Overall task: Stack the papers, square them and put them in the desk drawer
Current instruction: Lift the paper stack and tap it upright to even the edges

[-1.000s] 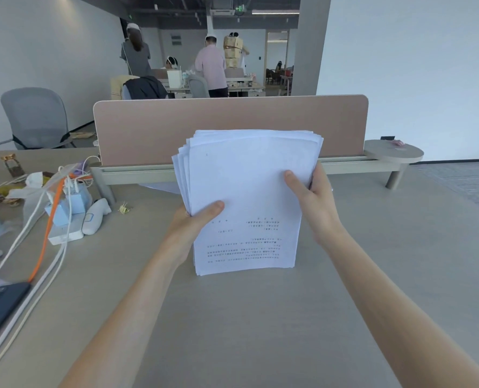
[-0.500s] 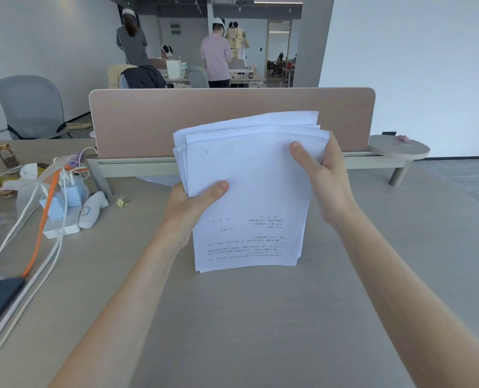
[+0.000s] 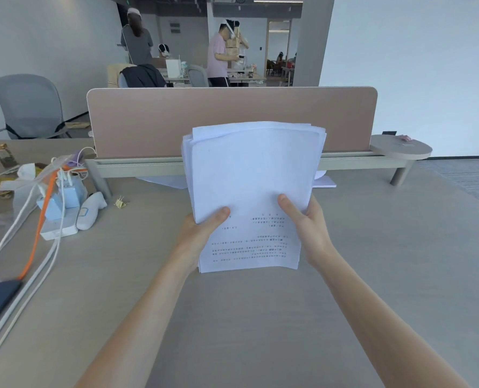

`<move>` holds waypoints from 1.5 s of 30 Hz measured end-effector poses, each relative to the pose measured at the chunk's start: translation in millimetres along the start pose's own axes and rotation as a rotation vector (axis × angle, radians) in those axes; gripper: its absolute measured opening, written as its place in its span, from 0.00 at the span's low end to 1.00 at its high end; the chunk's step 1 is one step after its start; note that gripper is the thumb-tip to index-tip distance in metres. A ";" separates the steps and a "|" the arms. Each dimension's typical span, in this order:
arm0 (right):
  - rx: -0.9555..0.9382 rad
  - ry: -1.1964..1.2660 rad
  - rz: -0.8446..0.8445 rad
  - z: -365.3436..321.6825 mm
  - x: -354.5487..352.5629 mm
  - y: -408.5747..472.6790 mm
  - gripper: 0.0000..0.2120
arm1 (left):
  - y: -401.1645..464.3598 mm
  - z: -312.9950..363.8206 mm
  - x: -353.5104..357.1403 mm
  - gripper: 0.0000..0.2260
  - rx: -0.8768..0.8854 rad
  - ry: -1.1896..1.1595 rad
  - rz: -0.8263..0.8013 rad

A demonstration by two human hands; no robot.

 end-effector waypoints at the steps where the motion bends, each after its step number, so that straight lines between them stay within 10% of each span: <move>1: -0.005 0.008 -0.007 -1.2 0.3 1.1 0.16 | 1.6 2.0 1.3 0.07 0.002 0.005 0.004; 45: 0.016 -0.259 0.116 23.0 -19.5 -5.5 0.12 | -5.3 -28.4 2.9 0.13 -0.037 0.142 0.162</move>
Point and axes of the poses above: each hand's wrist, its own y-axis towards the middle knuckle, its own x-axis out of the palm, z = x × y, the point moved 7 cm from there along y, towards the middle knuckle, and after that the axes turned 14 degrees about -z, right-handed, at the moved point
